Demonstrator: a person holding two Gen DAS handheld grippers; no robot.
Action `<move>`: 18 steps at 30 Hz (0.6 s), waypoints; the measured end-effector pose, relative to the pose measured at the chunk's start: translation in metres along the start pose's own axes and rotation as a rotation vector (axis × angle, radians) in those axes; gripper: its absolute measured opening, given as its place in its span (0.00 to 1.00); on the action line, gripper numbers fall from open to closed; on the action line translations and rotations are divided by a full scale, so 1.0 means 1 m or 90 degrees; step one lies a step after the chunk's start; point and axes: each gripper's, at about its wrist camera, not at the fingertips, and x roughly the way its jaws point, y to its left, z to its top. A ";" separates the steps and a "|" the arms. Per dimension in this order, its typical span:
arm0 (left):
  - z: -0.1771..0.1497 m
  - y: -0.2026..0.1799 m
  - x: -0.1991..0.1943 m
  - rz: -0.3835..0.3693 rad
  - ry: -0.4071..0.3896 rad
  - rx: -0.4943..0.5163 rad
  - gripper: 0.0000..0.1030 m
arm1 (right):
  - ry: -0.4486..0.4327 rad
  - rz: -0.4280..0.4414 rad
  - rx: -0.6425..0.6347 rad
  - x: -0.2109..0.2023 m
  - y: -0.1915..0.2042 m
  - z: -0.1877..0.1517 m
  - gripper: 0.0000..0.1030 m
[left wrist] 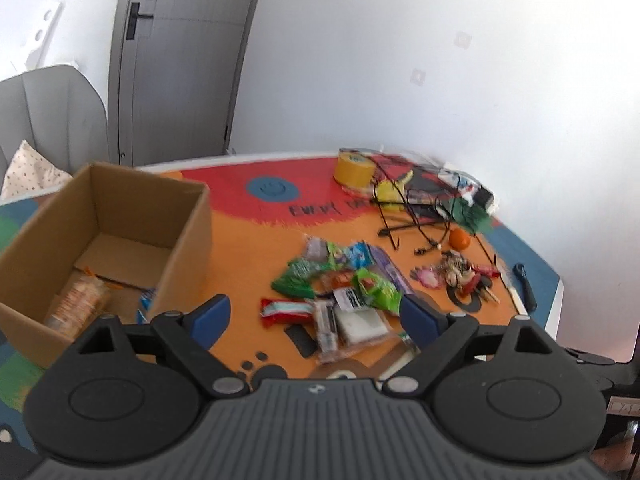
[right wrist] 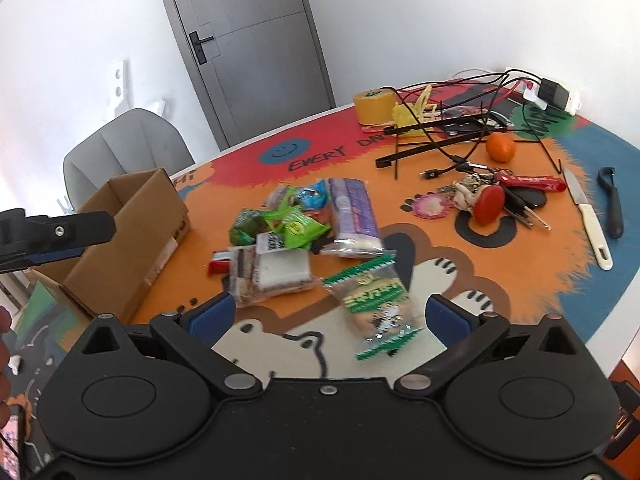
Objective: Organize snacks
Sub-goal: 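Move both tools back toward the snack pile, then grasp the green biscuit pack with the right gripper while the left grasps a small bar packet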
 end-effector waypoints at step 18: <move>-0.026 0.001 0.072 0.008 0.035 -0.036 0.76 | 0.014 -0.017 -0.018 0.038 -0.026 -0.013 0.76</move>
